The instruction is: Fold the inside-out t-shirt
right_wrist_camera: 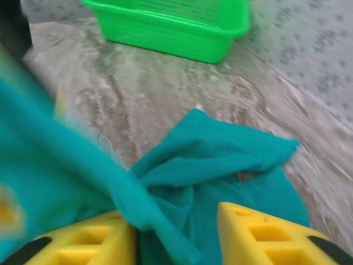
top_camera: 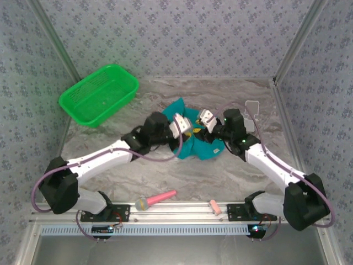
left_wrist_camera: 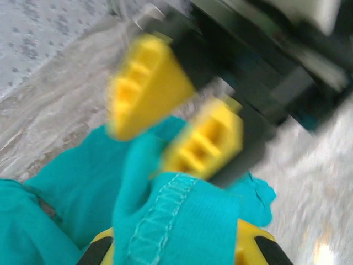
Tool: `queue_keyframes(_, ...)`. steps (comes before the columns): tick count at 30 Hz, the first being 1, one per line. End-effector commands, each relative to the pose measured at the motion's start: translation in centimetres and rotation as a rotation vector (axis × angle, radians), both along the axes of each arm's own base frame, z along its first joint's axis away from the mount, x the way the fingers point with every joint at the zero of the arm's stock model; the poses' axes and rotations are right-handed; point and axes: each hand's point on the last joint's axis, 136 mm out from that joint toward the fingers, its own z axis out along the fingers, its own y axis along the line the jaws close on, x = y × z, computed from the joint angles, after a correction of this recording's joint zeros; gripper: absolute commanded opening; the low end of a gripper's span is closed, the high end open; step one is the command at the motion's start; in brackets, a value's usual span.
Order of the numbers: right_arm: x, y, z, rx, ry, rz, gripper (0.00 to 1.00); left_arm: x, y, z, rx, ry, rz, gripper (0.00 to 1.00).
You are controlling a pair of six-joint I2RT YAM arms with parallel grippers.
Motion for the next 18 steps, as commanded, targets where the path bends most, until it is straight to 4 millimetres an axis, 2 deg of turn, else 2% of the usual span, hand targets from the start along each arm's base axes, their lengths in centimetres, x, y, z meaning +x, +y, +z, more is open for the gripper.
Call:
queue_keyframes(1,-0.6,-2.1,0.2,0.0,-0.002,-0.106,0.48,1.1,2.0,4.5,-0.141,0.147,0.03,0.0)
queue_keyframes(2,-1.5,-2.3,-0.4,-0.016,0.012,-0.095,0.48,1.4,2.5,5.0,-0.165,0.174,0.031,0.0)
queue_keyframes(3,-2.3,-2.6,-1.2,-0.03,0.033,-0.095,0.54,1.6,3.0,5.6,-0.188,0.197,0.037,0.0)
queue_keyframes(6,-4.0,-3.3,-2.4,-0.012,0.076,-0.128,0.59,2.2,3.9,6.7,-0.216,0.243,0.082,0.0)
queue_keyframes(10,-5.7,-2.5,-3.6,0.015,0.081,-0.135,0.77,1.8,3.7,7.7,-0.228,0.273,0.067,0.0)
queue_keyframes(13,-3.7,-3.1,-4.9,-0.03,-0.008,-0.249,0.8,1.0,3.4,7.9,-0.26,0.307,0.033,0.0)
queue_keyframes(16,0.3,-3.9,-5.0,-0.049,-0.066,-0.389,0.78,0.4,3.5,7.6,-0.276,0.341,0.023,0.0)
queue_keyframes(17,1.6,-4.1,-4.9,-0.047,-0.079,-0.425,0.72,0.2,3.6,7.4,-0.273,0.349,0.025,0.0)
queue_keyframes(18,2.7,-3.9,-4.4,-0.033,-0.089,-0.421,0.53,0.2,4.0,7.3,-0.271,0.357,0.035,0.0)
